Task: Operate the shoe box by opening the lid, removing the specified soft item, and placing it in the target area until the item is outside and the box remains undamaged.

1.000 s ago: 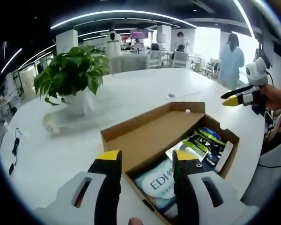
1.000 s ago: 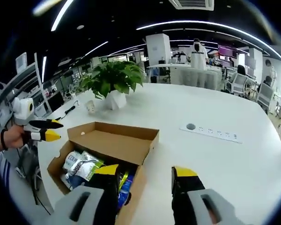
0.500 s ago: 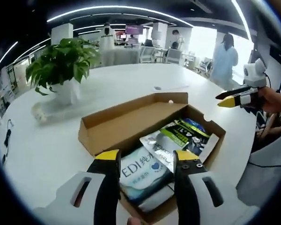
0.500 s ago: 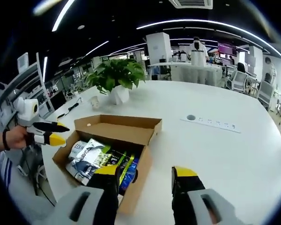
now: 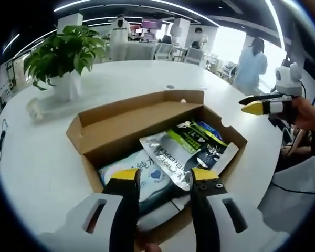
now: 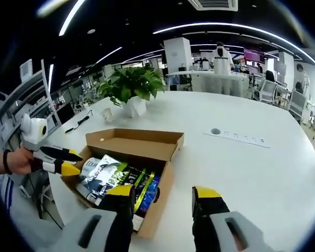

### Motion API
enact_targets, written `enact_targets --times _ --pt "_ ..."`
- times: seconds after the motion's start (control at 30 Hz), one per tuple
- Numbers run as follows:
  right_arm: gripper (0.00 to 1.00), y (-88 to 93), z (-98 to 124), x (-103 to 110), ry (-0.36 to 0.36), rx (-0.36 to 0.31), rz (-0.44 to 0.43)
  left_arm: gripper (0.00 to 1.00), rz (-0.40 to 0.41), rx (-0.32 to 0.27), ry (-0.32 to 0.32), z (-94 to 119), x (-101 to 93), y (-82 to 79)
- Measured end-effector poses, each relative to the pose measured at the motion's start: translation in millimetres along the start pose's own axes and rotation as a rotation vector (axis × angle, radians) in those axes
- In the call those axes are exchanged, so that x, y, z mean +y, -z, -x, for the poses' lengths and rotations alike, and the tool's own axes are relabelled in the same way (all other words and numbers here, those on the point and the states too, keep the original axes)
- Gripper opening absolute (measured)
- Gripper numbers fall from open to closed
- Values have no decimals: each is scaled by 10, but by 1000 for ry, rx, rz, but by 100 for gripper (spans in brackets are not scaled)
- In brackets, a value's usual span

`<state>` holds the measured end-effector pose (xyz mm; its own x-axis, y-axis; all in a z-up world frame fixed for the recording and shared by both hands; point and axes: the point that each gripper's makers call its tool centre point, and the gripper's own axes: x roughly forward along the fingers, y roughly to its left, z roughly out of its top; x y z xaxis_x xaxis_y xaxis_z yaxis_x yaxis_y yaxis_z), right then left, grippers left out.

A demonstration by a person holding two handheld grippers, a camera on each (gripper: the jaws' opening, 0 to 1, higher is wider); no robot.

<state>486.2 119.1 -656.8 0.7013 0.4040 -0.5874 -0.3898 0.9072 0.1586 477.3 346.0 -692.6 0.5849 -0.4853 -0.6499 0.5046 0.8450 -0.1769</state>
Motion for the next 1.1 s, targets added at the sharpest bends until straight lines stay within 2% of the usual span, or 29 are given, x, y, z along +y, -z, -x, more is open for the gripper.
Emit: enact_targets --times 0.27,0.47,0.67,0.77,1.0,1.1 --pt "41 43 -14 10 0 13 7 34 51 45 21 -122 -27 126" --pt "41 66 -11 -6 5 20 7 28 111 54 42 -187 -59 130" --pt "40 98 0 -49 9 29 9 24 122 65 56 -248 -132 102" --pt "40 108 -4 -73 11 32 12 22 167 72 52 -289 -144 131" --pt "39 94 -39 7 -18 34 23 14 208 77 48 -328 -133 134" --pt "38 107 -72 60 -29 39 24 12 337 71 51 -330 -112 129"
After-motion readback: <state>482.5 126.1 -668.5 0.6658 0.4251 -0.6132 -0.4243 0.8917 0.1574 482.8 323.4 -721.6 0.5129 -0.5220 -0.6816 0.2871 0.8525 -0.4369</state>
